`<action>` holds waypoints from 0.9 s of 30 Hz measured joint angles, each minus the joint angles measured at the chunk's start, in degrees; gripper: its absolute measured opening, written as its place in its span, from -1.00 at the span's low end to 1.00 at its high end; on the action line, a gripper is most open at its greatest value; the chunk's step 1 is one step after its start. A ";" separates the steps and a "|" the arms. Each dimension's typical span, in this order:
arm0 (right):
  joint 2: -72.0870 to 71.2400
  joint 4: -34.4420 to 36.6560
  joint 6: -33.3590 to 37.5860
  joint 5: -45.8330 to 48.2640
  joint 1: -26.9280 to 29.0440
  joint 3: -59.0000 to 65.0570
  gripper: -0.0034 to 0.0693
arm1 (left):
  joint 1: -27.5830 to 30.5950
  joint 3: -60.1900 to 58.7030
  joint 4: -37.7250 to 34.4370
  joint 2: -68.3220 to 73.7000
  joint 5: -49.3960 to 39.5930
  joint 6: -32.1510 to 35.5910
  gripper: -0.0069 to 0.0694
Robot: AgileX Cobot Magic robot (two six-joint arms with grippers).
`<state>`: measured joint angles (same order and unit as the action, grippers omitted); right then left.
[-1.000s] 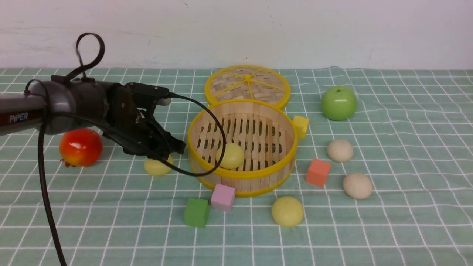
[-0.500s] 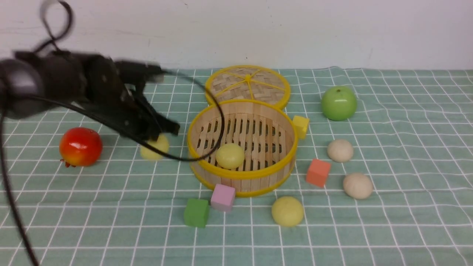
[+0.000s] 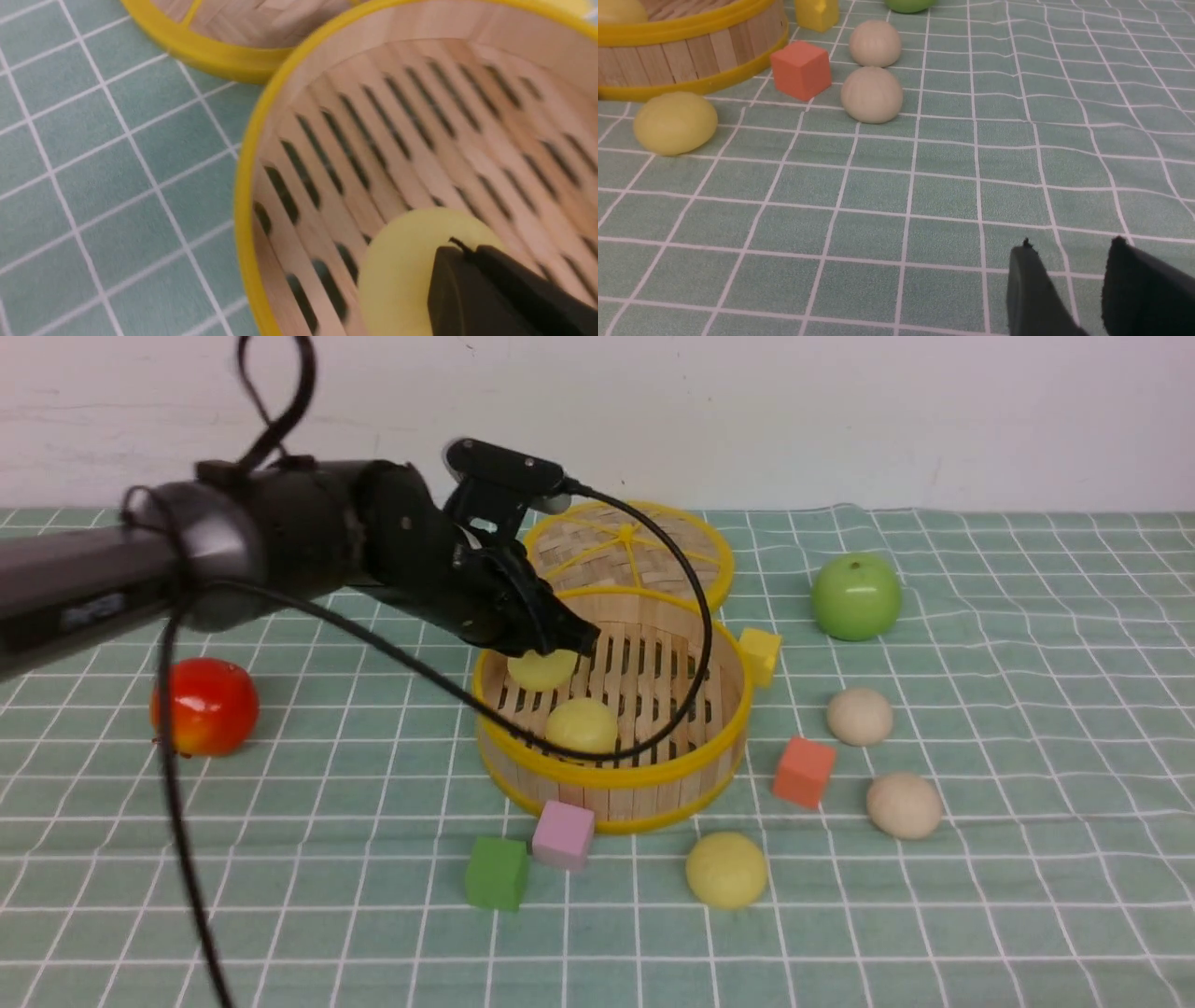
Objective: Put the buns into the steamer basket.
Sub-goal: Use the left arm to put the steamed stuffed bun into the steamer
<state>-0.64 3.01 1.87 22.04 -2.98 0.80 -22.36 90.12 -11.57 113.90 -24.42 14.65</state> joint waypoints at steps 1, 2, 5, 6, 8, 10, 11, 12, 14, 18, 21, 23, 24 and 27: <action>0.00 0.00 0.00 0.00 0.00 0.00 -0.25 | -0.01 1.62 0.54 1.29 -0.97 -0.19 -0.85; 0.00 0.00 0.00 0.00 0.00 0.00 -0.25 | -0.01 2.22 0.73 1.55 -1.37 -0.24 -0.85; 0.00 0.00 0.00 0.00 0.00 0.00 -0.25 | -0.01 6.24 3.89 5.05 -4.65 -3.20 -0.85; 0.00 0.00 0.00 0.00 0.00 0.00 -0.25 | -0.01 6.56 4.67 5.55 -5.16 -4.11 -0.85; 0.00 0.00 0.00 0.00 0.00 0.00 -0.25 | -0.01 7.08 7.72 6.25 -6.32 -7.46 -0.85; 0.00 0.00 0.00 0.00 0.00 0.00 -0.25 | -0.01 7.08 10.91 6.38 -6.98 -10.36 -0.85; 0.00 0.00 0.00 0.00 0.00 0.00 -0.25 | -0.01 7.14 12.51 6.38 -7.17 -11.92 -0.85; 0.00 0.00 0.00 0.00 0.00 0.00 -0.25 | -0.01 7.14 14.04 6.38 -7.24 -13.45 -0.85; 0.00 0.00 0.00 0.00 0.00 0.00 -0.25 | -0.01 7.25 15.80 6.57 -7.30 -15.90 -0.85; 0.00 0.00 0.00 0.00 0.00 0.00 -0.25 | -0.01 7.52 17.40 7.90 -7.97 -18.23 -0.79; 0.00 0.00 0.00 0.00 0.00 0.00 -0.25 | -0.11 7.63 17.40 8.50 -7.87 -18.23 -0.67; 0.00 0.00 0.00 0.00 0.00 0.00 -0.25 | -0.11 7.63 17.40 8.42 -7.84 -18.23 -0.52; 0.00 0.00 0.00 0.00 0.00 0.00 -0.25 | -0.19 7.63 17.40 8.10 -7.84 -18.23 -0.41; 0.00 0.00 0.00 0.00 0.00 0.00 -0.25 | -0.82 7.63 17.34 6.29 -8.74 -18.28 -0.11</action>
<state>-0.64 3.01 1.87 22.04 -2.98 0.80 -23.17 97.75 5.77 120.19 -33.15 -3.63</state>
